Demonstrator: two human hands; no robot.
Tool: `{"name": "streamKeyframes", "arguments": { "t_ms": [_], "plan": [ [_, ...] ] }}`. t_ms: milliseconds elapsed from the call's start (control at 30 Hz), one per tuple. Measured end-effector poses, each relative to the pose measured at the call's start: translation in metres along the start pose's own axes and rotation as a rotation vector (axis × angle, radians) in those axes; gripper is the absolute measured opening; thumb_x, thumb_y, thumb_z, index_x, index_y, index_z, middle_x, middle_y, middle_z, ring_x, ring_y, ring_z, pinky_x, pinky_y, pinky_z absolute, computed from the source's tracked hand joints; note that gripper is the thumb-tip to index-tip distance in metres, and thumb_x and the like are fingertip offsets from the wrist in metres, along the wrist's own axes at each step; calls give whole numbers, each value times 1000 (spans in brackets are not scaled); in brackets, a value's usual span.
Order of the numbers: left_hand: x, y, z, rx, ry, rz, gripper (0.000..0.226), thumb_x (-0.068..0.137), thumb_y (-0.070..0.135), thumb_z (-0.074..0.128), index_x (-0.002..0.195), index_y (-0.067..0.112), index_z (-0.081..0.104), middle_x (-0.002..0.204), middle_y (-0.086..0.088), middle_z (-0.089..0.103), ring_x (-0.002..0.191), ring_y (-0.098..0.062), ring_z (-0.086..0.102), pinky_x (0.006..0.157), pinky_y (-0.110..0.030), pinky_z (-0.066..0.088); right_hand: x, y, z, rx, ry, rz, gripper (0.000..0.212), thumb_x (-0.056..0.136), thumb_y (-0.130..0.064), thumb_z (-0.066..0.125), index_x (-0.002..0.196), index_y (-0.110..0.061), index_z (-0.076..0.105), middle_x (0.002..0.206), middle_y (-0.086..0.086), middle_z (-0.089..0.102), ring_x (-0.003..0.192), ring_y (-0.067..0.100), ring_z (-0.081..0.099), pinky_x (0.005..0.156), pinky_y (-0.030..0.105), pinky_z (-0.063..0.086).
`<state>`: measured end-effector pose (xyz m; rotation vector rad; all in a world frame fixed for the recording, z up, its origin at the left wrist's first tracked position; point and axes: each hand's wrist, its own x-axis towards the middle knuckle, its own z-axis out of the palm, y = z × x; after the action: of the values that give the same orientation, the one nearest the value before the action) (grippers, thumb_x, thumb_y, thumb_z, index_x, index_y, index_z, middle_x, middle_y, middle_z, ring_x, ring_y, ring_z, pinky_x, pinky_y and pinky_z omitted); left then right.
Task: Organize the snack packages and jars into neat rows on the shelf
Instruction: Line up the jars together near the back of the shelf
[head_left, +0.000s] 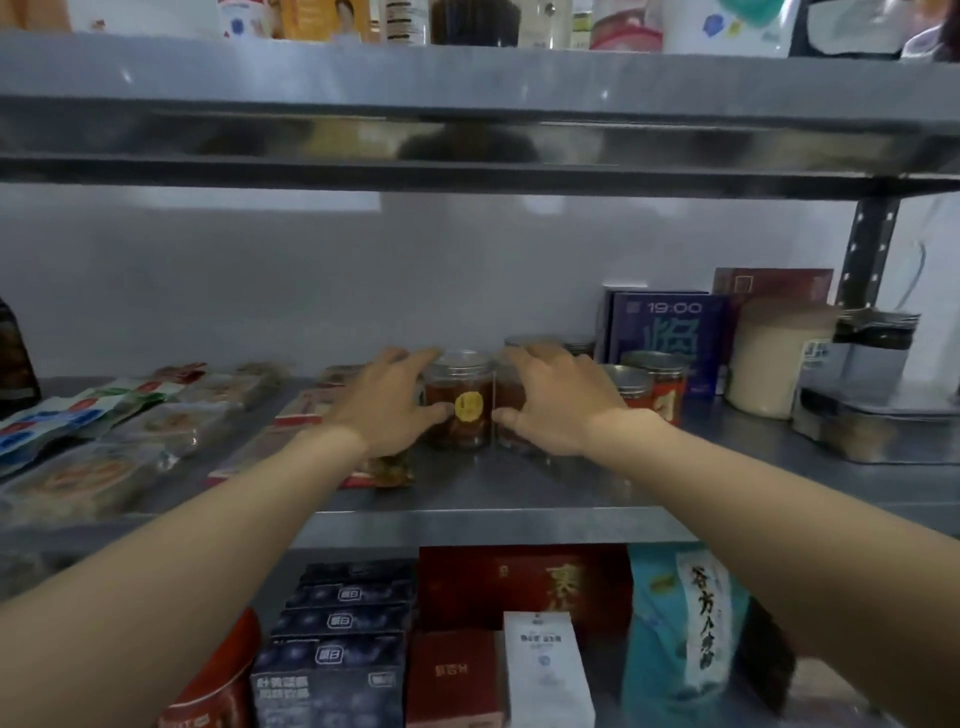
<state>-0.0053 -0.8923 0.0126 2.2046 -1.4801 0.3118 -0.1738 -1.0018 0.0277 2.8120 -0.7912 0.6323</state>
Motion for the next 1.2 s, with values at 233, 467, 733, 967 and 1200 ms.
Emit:
{"name": "streamKeyframes", "arguments": {
  "t_ms": [233,467,733,967,1200],
  "plan": [
    [40,0,19,-67,0,-38,59,83,38,71,137,24,51,129,-9,57,123,-29,50,101,-33,40,25,35,11,67,-24,14,74,87,-50,63,149,-23,34,150,9,41,136,31,38,107,44,34],
    [61,-11,29,-124,33,-23,49,79,32,76,125,24,61,117,-9,62,105,-26,61,96,-36,48,42,45,15,210,-92,34,66,80,-53,71,132,-16,54,131,7,59,119,28,53,95,42,49],
    [83,-4,39,-126,55,-13,47,81,25,76,125,17,62,120,-15,58,108,-33,59,95,-34,45,44,52,19,249,-12,-17,56,77,-49,76,120,-17,61,124,3,62,117,23,51,95,39,46],
    [93,3,50,-140,63,4,44,85,25,71,127,19,59,120,-15,52,110,-34,55,98,-39,45,43,55,25,236,45,-40,55,75,-53,75,117,-21,61,122,1,60,117,22,49,92,35,45],
    [104,6,53,-135,46,16,43,85,25,71,126,17,59,117,-18,52,109,-35,53,92,-33,41,43,56,26,231,74,-50,54,75,-52,75,116,-19,62,117,1,60,114,21,49,85,31,41]
  ]
}}
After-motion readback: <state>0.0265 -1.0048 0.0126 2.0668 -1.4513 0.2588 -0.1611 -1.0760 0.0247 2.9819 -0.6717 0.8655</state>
